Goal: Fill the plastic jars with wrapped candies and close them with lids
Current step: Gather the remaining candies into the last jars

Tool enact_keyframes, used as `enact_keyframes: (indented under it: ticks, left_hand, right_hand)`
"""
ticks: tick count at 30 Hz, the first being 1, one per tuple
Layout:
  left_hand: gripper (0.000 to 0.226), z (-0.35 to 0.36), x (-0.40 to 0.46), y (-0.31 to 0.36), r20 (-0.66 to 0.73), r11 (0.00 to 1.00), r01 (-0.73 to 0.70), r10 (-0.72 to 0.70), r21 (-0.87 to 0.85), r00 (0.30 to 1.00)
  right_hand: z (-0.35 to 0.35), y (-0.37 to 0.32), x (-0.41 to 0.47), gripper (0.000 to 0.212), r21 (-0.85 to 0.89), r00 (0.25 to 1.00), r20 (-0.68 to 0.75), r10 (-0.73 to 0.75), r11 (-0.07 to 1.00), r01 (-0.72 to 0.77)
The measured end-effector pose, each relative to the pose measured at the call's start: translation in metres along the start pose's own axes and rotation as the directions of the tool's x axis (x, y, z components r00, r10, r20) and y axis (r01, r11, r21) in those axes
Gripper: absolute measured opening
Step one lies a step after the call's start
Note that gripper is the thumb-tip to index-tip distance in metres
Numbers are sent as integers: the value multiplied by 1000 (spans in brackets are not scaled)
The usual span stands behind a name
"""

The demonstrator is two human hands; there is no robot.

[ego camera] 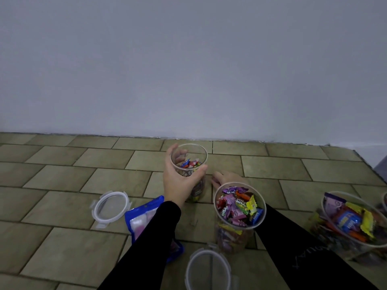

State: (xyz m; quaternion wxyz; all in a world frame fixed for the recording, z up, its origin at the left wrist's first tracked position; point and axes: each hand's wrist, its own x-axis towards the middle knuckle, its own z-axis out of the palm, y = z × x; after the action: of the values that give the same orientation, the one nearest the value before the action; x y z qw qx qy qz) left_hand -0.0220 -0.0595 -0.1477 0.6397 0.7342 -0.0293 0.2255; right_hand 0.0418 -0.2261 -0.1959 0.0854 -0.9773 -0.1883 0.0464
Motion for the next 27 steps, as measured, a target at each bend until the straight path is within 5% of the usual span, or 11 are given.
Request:
enact_keyframes:
  ticks: [5, 13, 20, 27]
  left_hand:
    - [82, -2, -1, 1, 5, 1000, 9, -9, 0, 1000]
    - [90, -3, -2, -1, 21, 999, 41, -41, -13, 999]
    - [92, -4, -7, 0, 45, 998, 60, -60, -10, 997]
    - [79, -5, -12, 3, 84, 996, 84, -87, 34, 993]
  right_hand:
    - [-6, -4, -6, 37, 8, 998, -18, 53, 999, -53]
    - [-21, -4, -10, 35, 462, 908, -156, 388, 841, -280]
    - [-55, -20, -10, 35, 703, 909, -214, 357, 703, -111]
    - [-104, -34, -17, 36, 717, 882, -391, 262, 688, 114]
